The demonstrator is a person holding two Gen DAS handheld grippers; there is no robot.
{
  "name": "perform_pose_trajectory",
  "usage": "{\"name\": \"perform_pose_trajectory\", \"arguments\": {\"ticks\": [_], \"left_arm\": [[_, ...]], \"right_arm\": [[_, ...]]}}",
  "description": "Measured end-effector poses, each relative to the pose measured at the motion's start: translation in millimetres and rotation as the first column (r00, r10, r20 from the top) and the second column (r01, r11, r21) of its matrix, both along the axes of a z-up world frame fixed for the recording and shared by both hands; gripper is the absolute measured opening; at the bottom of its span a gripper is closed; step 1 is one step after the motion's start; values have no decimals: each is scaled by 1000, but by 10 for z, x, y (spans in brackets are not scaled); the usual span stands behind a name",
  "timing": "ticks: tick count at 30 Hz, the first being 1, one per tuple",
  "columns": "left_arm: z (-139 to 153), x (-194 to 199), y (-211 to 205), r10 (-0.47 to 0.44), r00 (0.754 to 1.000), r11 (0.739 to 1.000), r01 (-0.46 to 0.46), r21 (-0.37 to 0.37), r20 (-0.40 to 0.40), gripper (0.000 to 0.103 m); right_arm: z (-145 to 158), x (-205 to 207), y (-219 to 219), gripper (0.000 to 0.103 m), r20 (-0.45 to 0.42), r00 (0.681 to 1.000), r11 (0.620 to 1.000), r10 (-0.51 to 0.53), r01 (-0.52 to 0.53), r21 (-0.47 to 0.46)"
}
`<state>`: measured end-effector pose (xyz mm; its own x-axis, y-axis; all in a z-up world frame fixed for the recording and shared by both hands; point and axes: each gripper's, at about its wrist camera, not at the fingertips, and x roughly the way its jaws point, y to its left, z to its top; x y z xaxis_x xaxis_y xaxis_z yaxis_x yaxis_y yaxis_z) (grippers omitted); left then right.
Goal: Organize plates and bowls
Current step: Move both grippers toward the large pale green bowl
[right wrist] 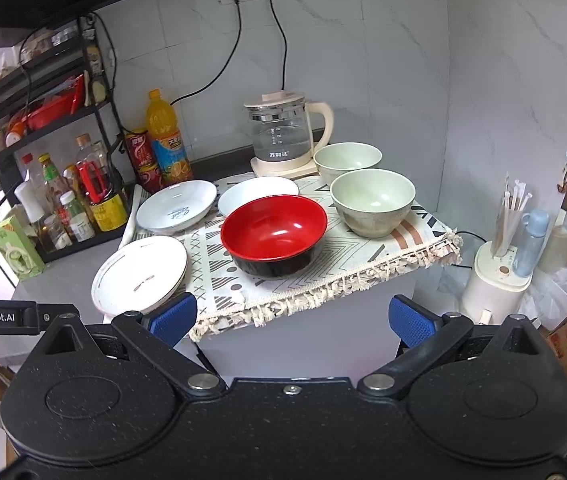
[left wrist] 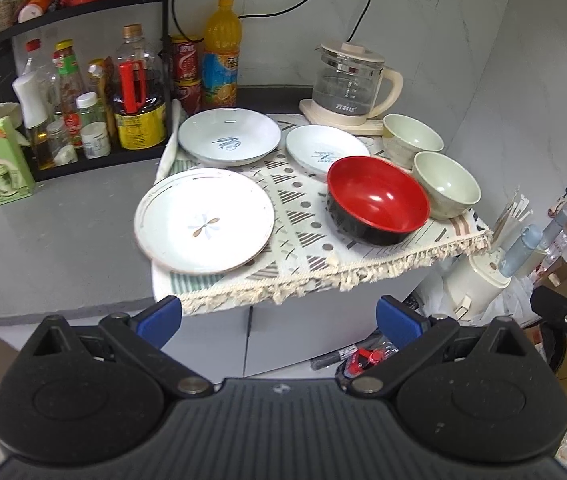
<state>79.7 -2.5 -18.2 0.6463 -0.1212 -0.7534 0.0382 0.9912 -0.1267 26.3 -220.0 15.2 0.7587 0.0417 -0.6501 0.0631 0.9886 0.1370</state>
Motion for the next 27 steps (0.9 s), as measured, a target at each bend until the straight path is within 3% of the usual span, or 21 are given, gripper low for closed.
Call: {"name": "perform_pose_trajectory", "arguments": {"ticks": [15, 27], "left_arm": [[-71, 965, -8, -28, 999, 1000, 28, -4, -26, 102], [-186, 1587, -122, -115, 991, 993, 116, 9, -67, 102]], "right_arm": [[-106, 650, -105, 103, -28, 998, 998, -57, 58, 1], [-230, 1135, -178, 103, -71, 987, 988, -145, 148, 37]]}}
